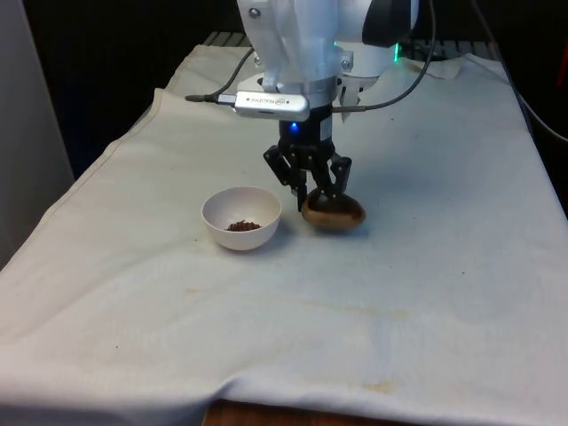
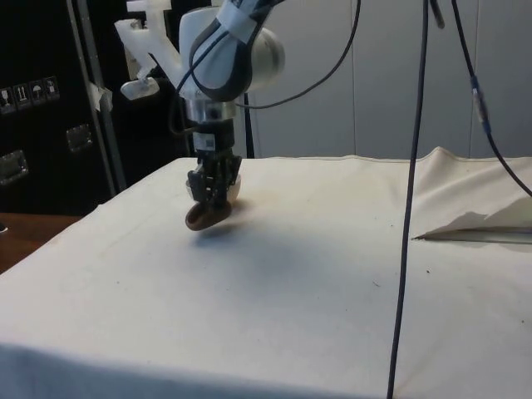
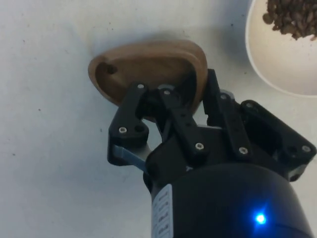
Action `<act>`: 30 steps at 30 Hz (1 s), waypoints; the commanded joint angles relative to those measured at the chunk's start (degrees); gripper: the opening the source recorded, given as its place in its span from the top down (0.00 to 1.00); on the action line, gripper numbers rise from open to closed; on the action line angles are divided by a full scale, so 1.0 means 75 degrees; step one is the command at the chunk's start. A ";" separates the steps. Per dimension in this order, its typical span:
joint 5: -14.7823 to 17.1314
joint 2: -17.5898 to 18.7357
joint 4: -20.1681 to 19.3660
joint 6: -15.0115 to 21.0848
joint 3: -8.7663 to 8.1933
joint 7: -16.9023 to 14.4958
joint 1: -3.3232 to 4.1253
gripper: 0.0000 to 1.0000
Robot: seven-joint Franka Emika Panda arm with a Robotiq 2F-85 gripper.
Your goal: Pour the coffee beans from the cup into the bowl.
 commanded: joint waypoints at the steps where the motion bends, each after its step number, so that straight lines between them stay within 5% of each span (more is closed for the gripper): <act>1: 0.0061 -0.0015 -0.0008 0.0046 0.0046 -0.0038 -0.0023 0.97; 14: 0.0008 -0.0008 0.0000 0.0015 0.0000 0.0000 0.0031 0.93; 22: 0.0008 -0.0008 0.0008 0.0000 -0.0008 0.0000 0.0031 0.53; 27: 0.0000 -0.0008 0.0008 0.0000 -0.0008 -0.0008 0.0031 0.19; 30: 0.0000 -0.0008 0.0008 0.0000 -0.0008 -0.0008 0.0031 0.09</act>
